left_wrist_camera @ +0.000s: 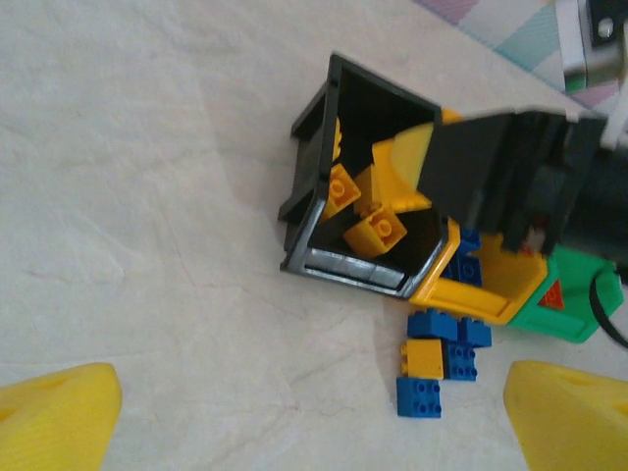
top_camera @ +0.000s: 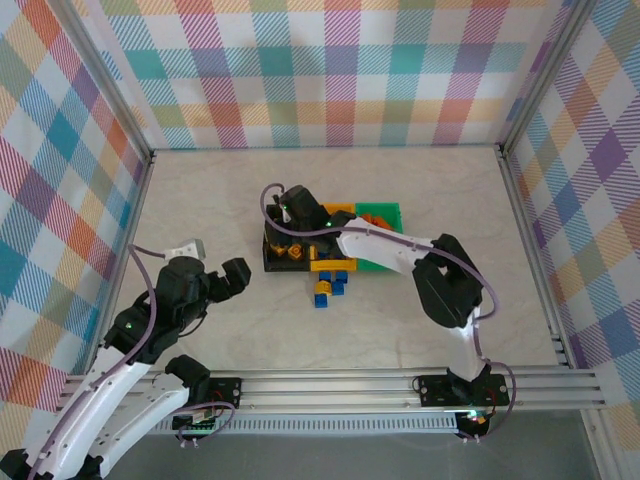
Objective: Sort the legos into containers by color
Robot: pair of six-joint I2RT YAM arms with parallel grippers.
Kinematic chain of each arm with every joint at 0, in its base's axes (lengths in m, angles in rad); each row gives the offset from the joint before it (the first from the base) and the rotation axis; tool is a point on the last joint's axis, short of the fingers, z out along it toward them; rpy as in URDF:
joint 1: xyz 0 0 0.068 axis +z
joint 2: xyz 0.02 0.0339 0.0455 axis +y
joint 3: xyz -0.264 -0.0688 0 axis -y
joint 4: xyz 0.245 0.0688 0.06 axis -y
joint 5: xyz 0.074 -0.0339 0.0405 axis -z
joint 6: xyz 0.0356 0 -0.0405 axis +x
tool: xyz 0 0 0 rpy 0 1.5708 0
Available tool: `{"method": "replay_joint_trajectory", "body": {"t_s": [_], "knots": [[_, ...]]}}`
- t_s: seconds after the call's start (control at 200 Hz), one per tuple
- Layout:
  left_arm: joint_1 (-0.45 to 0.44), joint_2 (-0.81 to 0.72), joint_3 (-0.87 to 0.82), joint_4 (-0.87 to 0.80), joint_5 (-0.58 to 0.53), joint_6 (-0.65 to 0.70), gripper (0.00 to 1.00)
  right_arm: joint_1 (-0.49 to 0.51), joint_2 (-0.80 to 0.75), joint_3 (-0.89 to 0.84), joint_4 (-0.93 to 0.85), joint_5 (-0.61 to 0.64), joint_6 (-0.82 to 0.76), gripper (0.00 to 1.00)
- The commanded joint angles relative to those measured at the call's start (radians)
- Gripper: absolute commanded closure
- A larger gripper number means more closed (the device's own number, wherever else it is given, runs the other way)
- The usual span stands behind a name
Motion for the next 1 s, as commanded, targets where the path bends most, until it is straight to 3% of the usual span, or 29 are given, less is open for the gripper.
{"method": "replay_joint_trajectory", "body": {"t_s": [0.0,0.045,0.14,0.26,0.405,0.6,0.81,0.995], "knots": [[0.002,0.011,-0.058,0.079,0.08,-0.043,0.0,-0.032,0.052,0.072,-0.036,-0.036,0.069,0.72],[-0.006,0.028,-0.083,0.101,0.097,-0.055,0.0,-0.041,0.068,0.105,-0.048,-0.046,0.073,0.63],[-0.038,0.072,-0.138,0.165,0.12,-0.082,0.0,-0.049,0.07,0.143,-0.047,-0.065,0.064,0.33],[-0.152,0.161,-0.176,0.241,0.068,-0.094,0.0,-0.051,-0.016,0.095,-0.021,-0.048,0.047,0.2],[-0.316,0.351,-0.155,0.326,-0.062,-0.1,0.0,-0.06,-0.202,-0.115,0.05,-0.013,0.068,0.15],[-0.443,0.683,-0.076,0.492,-0.114,-0.082,0.01,-0.061,-0.456,-0.409,0.097,0.038,0.076,0.13],[-0.511,0.961,0.04,0.555,-0.156,-0.044,0.09,-0.074,-0.657,-0.595,0.077,0.099,0.069,0.11],[-0.521,1.056,0.069,0.556,-0.206,-0.021,0.27,-0.09,-0.761,-0.69,0.072,0.113,0.083,0.11]]}}
